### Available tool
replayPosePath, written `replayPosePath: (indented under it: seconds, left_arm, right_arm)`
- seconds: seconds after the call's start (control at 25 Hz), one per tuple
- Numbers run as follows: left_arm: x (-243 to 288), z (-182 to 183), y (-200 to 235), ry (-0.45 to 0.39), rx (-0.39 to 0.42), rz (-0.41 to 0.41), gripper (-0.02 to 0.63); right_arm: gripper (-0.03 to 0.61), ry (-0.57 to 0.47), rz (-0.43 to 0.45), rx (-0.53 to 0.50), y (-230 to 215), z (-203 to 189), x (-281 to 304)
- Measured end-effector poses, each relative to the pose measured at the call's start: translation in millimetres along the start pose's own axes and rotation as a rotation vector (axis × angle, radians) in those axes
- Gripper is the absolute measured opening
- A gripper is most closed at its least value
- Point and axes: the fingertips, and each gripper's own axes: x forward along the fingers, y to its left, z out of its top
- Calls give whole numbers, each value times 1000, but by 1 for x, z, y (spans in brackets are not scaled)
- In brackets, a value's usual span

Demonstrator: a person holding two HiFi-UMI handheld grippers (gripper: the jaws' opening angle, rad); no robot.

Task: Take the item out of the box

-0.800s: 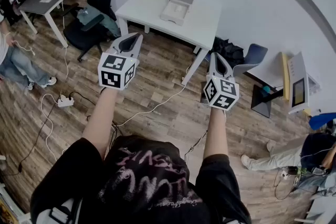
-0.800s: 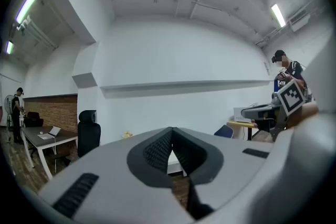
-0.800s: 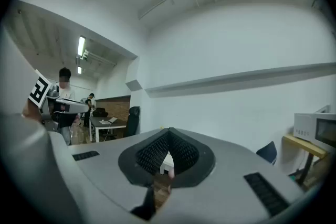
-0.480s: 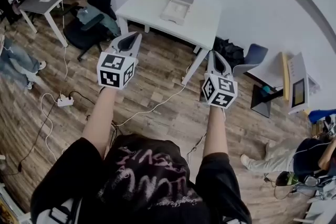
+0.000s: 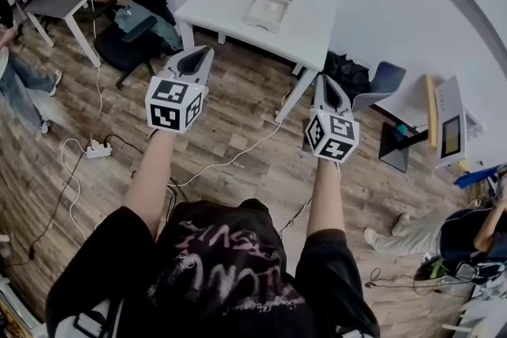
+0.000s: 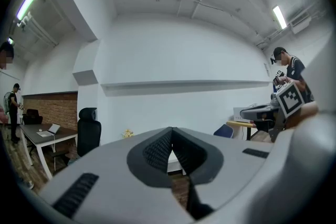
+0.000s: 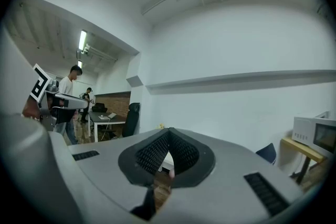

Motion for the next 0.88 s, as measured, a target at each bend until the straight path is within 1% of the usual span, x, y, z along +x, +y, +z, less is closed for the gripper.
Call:
replayPosePath:
  seconds: [0.44, 0.88]
  left_arm:
    - [10, -6, 12, 6, -8, -18, 2]
    - [46, -12, 14, 21, -7, -31, 2]
  right_arm:
    - [9, 20, 8, -3, 12, -1, 17]
    - [9, 24, 2, 1, -5, -9, 47]
